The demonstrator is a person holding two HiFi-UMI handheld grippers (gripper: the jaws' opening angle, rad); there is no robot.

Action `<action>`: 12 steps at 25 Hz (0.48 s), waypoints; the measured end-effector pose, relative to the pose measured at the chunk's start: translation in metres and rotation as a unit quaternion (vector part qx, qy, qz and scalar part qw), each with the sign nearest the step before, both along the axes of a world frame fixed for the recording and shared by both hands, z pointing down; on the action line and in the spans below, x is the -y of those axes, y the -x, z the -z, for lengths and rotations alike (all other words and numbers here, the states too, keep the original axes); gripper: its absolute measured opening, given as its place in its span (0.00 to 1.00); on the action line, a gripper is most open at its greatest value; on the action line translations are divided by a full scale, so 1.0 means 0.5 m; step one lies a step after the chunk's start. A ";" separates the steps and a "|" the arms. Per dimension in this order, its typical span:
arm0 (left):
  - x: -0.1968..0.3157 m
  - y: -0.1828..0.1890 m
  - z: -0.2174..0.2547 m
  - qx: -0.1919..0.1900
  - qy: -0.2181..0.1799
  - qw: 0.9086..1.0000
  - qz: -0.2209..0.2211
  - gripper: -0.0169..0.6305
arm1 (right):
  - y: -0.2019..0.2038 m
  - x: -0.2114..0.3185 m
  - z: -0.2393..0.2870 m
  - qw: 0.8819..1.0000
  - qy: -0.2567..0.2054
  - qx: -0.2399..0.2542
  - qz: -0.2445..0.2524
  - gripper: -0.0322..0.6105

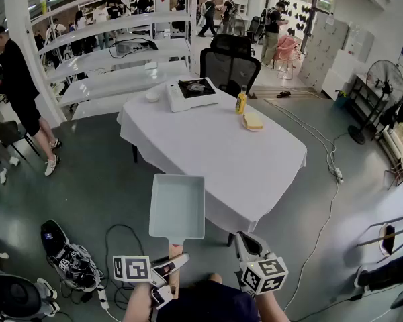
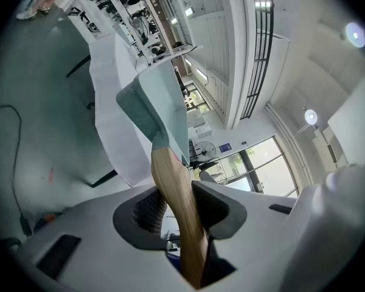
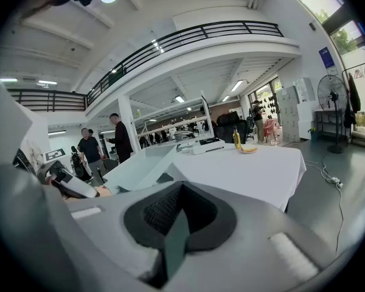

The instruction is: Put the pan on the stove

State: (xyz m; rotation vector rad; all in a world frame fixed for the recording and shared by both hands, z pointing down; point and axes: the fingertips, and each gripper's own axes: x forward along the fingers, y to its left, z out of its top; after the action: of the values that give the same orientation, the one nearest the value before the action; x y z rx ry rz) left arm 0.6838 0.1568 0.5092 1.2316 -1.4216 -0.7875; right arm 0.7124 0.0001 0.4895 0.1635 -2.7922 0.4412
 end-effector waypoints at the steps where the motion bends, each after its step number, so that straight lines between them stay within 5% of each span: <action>1: -0.003 -0.001 -0.001 -0.001 0.001 1.000 0.000 0.23 | -0.003 -0.002 -0.001 1.000 0.000 -0.001 -0.001 0.05; 12: -0.053 -0.023 -0.002 -0.006 -0.001 1.000 0.003 0.23 | -0.015 -0.041 -0.001 1.000 0.017 0.008 -0.013 0.05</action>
State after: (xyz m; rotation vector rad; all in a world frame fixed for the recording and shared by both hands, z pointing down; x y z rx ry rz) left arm 0.6951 0.1833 0.5104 1.2224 -1.4166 -0.7995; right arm 0.7200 0.0206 0.4900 0.1902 -2.7993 0.4990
